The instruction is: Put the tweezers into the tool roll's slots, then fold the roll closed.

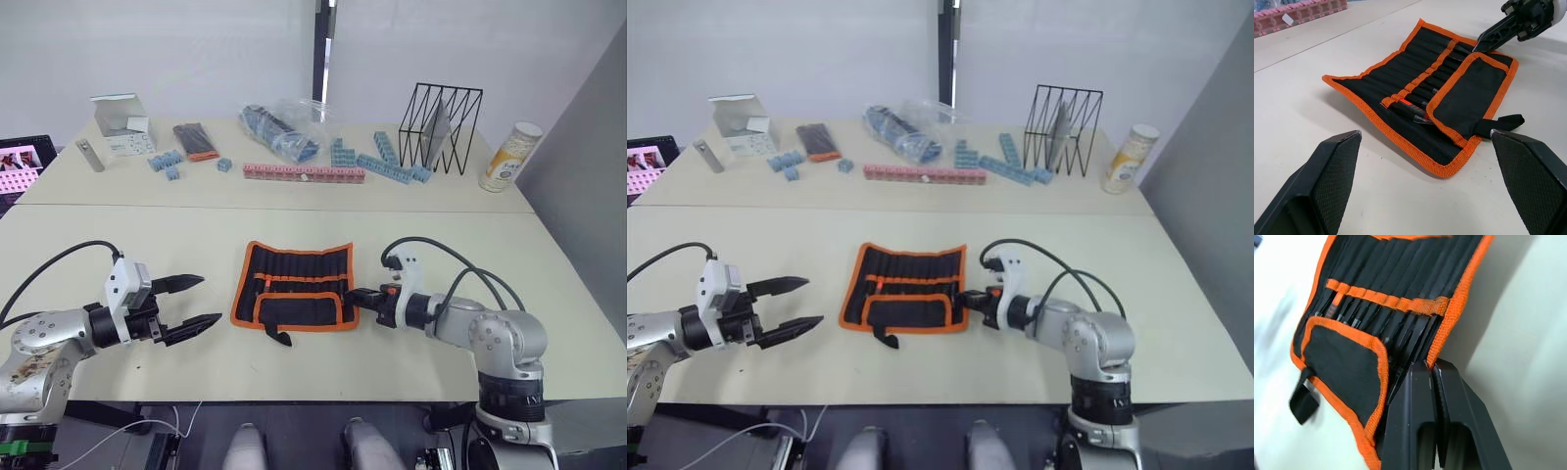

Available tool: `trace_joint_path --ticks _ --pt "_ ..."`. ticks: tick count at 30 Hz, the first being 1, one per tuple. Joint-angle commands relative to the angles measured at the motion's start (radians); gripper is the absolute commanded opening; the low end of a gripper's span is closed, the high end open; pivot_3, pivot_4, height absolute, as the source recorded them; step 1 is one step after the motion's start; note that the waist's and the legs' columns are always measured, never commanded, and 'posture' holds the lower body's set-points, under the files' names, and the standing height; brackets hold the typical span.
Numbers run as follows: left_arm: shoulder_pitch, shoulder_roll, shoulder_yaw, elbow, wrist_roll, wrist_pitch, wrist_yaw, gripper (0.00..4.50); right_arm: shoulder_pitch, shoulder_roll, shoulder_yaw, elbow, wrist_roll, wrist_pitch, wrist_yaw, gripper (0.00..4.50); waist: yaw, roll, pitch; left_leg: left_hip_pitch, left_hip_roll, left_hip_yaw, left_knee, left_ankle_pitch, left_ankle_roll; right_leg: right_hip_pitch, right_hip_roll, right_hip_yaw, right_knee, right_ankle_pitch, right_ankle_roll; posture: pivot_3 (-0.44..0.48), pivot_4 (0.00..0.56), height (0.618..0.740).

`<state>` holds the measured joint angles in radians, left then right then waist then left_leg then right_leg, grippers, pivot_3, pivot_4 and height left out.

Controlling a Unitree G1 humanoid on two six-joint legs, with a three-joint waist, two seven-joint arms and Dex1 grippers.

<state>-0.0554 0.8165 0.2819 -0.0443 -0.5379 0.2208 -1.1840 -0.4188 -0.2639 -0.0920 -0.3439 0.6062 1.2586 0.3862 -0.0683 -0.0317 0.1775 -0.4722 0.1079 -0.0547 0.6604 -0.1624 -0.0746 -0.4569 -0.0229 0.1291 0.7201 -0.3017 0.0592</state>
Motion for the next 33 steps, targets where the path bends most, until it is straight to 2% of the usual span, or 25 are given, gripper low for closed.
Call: trace_joint_path --ticks 1,3,14,24,33 --pt "-0.009 0.006 0.004 -0.005 0.002 -0.013 -0.01 4.5 -0.007 -0.035 0.063 -0.103 -0.028 -0.09 0.006 0.03 -0.001 0.0 0.0 0.0 0.0 0.0 0.0 0.0 0.0 0.0 0.0 0.0 0.0 0.0 0.0 0.0 0.15 0.663" --pt "-0.011 0.007 0.001 -0.003 0.004 -0.012 -0.014 4.5 -0.022 -0.055 0.1 -0.126 -0.054 -0.101 -0.013 0.03 -0.001 0.0 0.0 0.0 0.0 0.0 0.0 0.0 0.0 0.0 0.0 0.0 0.0 0.0 0.0 0.0 0.15 0.663" --pt "-0.021 0.021 -0.015 0.005 0.011 -0.001 -0.03 4.5 -0.157 0.029 0.184 -0.18 -0.06 -0.001 -0.131 0.03 0.002 0.0 0.0 0.0 0.0 -0.001 0.0 0.0 0.0 0.0 0.0 -0.001 0.0 0.0 0.0 0.0 0.15 0.663" --pt "-0.023 0.025 -0.017 0.004 0.02 0.004 -0.04 4.5 -0.178 0.2 0.237 -0.059 -0.112 0.015 -0.23 0.03 0.0 0.0 0.0 0.0 0.0 -0.001 0.0 0.0 0.0 0.0 0.0 -0.001 0.001 0.0 -0.001 0.0 0.15 0.663" --pt "-0.024 0.026 -0.02 0.002 0.025 0.008 -0.038 4.5 -0.199 0.314 0.34 0.132 -0.201 -0.103 -0.23 0.03 -0.001 0.0 0.0 0.0 0.0 -0.001 0.0 0.0 0.0 -0.002 0.0 -0.002 0.005 0.0 -0.001 0.0 0.15 0.663"
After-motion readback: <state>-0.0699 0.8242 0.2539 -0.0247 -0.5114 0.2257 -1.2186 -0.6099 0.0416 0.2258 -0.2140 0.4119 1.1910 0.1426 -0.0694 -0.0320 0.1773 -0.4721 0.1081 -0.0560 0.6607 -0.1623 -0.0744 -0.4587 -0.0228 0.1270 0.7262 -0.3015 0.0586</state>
